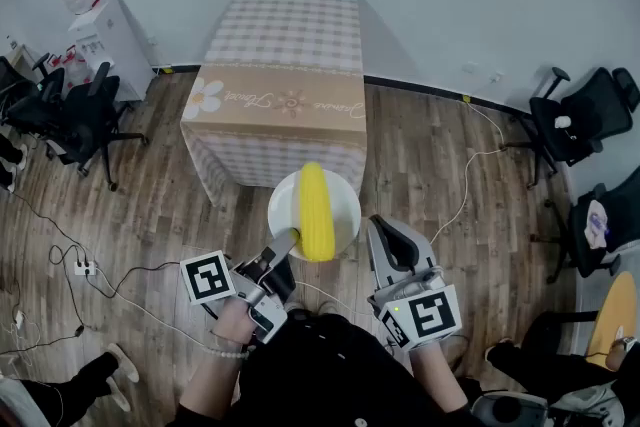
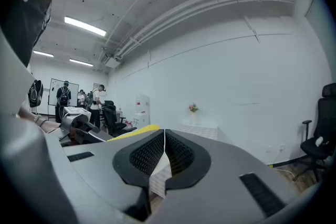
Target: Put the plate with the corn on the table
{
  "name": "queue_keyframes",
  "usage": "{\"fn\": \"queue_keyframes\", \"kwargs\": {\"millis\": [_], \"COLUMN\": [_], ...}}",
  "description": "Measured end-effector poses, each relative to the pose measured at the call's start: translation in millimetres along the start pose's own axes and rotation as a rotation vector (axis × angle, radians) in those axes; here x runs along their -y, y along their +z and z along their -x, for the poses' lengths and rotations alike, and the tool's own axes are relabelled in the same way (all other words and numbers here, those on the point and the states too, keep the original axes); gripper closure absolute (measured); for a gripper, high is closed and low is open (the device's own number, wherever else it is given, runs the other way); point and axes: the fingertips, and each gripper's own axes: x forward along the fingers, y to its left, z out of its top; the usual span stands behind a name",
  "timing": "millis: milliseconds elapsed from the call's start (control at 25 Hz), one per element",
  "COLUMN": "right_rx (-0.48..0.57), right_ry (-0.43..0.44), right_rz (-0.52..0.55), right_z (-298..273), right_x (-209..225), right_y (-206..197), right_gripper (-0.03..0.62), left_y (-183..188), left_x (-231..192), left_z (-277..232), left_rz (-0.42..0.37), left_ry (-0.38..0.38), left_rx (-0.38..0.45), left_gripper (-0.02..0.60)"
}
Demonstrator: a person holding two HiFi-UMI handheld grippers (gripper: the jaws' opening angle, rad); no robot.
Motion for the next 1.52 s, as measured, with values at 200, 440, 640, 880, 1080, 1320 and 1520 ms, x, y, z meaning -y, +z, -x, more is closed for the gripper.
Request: {"fn": "queue_keyframes", "kwargs": {"millis": [200, 440, 640, 880, 1080, 1320, 1520], "right_rx": [-0.007, -0.026, -0.090, -0.141, -0.141, -0.141, -0.125], "right_ry": [0.001, 0.000, 0.018, 0.056, 0.103, 0.144, 0.155], "right_rz": [0.004, -0.037, -0.212, -0.525, -0.765, -0.852, -0.866], "right_z": [-3, -4, -8, -15, -19, -25, -26], "right_x": [-1, -1, 1, -3, -15, -32, -35], "right_y": [-1, -9, -28, -53, -67, -70, -67], "right_gripper": [0.551, 0.551, 0.549, 0.466, 0.451, 0.466, 0.476], "left_y": [1, 2, 3, 4, 3, 4, 5], "left_x": [2, 1, 1, 2, 1, 4, 2], "left_z": [-1, -1, -2, -1, 3, 6, 9], "left_rz": [0.007, 0.003, -0.001, -0.001, -0.003, -0.001, -0.002], "left_ry": [-0.001, -0.012, -0.012, -0.020, -0.030, -0.044, -0.044], "left_rx": [0.001, -0.003, -0.006, -0.011, -0.014, -0.014, -0.019], "left_gripper": [0.545, 0.545, 0.545, 0.545, 0.545, 0.545, 0.545]}}
